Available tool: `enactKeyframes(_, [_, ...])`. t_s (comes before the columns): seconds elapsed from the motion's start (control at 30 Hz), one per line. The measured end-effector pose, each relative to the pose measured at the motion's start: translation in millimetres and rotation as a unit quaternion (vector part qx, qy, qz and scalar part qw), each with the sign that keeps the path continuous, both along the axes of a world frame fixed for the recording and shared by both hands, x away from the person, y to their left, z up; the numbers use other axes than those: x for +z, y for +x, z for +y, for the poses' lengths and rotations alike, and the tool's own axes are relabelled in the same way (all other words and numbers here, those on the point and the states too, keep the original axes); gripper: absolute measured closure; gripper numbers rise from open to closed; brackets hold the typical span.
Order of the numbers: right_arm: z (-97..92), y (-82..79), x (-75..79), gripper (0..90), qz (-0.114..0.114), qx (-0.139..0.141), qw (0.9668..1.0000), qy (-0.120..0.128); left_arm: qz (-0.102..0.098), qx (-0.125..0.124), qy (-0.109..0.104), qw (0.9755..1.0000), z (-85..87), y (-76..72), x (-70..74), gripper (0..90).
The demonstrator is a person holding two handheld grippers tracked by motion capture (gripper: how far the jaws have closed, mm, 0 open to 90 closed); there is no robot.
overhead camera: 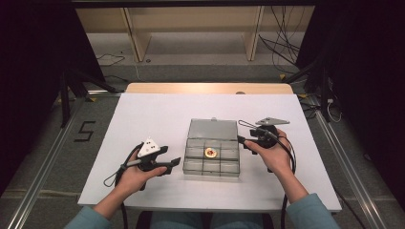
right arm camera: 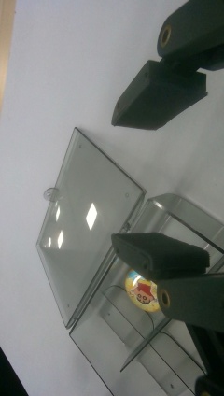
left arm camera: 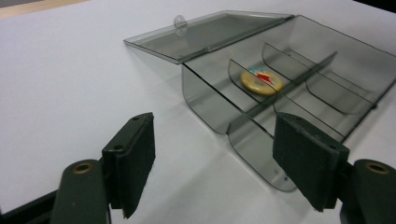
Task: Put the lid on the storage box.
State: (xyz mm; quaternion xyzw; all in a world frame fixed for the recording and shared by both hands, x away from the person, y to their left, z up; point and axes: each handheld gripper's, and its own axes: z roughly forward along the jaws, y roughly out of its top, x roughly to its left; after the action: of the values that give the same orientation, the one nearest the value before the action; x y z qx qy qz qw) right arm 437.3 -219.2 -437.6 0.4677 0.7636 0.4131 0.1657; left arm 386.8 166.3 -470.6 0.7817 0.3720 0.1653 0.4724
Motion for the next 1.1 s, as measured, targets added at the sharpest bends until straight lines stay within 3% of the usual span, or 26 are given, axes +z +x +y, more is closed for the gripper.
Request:
enactKeyframes(0.17, [1.4, 9.3, -3.1, 37.1, 0.015, -0.001, 0.9999, 0.001, 0.017, 0.013, -0.005, 0.9998, -5.0, 21.1, 6.1, 31.6])
enactKeyframes(0.3, [6.5, 20.3, -7.1, 37.4, 0.03, 0.002, 0.9996, -0.003, 0.039, 0.026, -0.005, 0.9989, -13.5, 46.2, 12.3, 33.0])
enactKeyframes(0.4, [10.7, 29.7, -8.7, 37.6, 0.039, -0.002, 0.9992, -0.003, 0.078, 0.047, -0.013, 0.9957, -21.2, 66.2, 13.9, 33.2])
enactKeyframes(0.47, [12.6, 36.6, -9.1, 37.8, 0.045, -0.007, 0.9989, -0.004, 0.088, 0.05, -0.006, 0.9949, -26.4, 77.5, 15.1, 33.2])
enactKeyframes(0.63, [19.3, 52.4, -11.7, 37.9, 0.066, -0.012, 0.9977, -0.006, 0.114, 0.064, -0.01, 0.9914, -33.6, 104.3, 13.7, 33.9])
enactKeyframes(0.77, [25.4, 62.5, -14.1, 38.5, 0.079, -0.014, 0.9968, -0.012, 0.145, 0.079, -0.016, 0.9861, -36.7, 123.3, 7.6, 34.9])
enactKeyframes(0.83, [27.4, 66.1, -15.5, 38.7, 0.087, -0.016, 0.996, -0.016, 0.163, 0.086, -0.019, 0.9827, -38.1, 130.3, 4.4, 35.3])
enactKeyframes(0.97, [28.9, 70.9, -17.2, 38.7, 0.105, -0.021, 0.9941, -0.02, 0.181, 0.089, -0.03, 0.9791, -43.9, 137.3, 1.6, 37.0])
enactKeyframes(1.1, [29.3, 73.0, -21.0, 38.7, 0.12, -0.02, 0.9923, -0.024, 0.189, 0.083, -0.026, 0.978, -50.4, 140.1, 1.0, 38.0])
